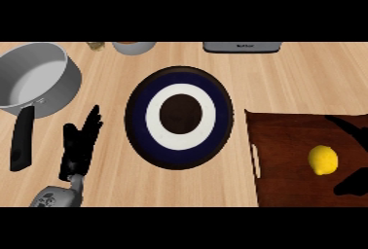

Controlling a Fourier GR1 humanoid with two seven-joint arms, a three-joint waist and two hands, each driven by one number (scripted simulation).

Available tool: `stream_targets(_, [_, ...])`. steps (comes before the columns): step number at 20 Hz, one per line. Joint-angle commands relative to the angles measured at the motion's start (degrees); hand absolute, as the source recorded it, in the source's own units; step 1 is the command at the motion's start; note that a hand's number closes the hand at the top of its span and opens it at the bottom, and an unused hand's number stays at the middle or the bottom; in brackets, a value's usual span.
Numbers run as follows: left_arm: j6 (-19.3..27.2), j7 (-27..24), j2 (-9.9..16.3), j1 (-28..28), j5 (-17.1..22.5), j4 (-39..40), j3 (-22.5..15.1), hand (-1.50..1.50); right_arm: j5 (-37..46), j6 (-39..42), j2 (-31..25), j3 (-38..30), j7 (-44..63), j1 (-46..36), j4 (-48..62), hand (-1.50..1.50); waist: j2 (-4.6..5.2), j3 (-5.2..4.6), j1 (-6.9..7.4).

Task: Pick the lemon from the tray and place it in the plate

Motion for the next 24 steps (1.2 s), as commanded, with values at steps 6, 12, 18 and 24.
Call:
stream_targets(6, [-5.14, -0.35, 0.07, 3.21, -0.94, -2.34, 4.74, 0.0, 6.5, 3.91, 6.04, -3.85, -3.63, -1.31, 4.61, -1.5, -0.02, 0.0, 0.04])
stream_targets(12, [-3.8, 1.26, -2.61, 4.56, -5.47, -5.86, 4.18, 0.0, 11.03, 4.56, 10.28, -4.37, -2.65, 1.87, 1.26, -1.5, -0.06, -0.01, -0.09])
stream_targets(18, [-3.32, 5.99, -3.91, 0.14, -6.01, -5.52, 5.25, 0.0, 16.35, 4.42, 12.01, -2.33, -4.5, -3.95, 6.07, 1.5, -0.02, 0.0, 0.12])
stream_targets(24, [-7.73, 3.08, -3.41, 5.28, -5.82, -7.24, 6.39, 0.0, 22.5, -1.73, 12.62, -4.17, -13.84, -0.33, 8.05, 1.5, -0.05, 0.0, -0.02])
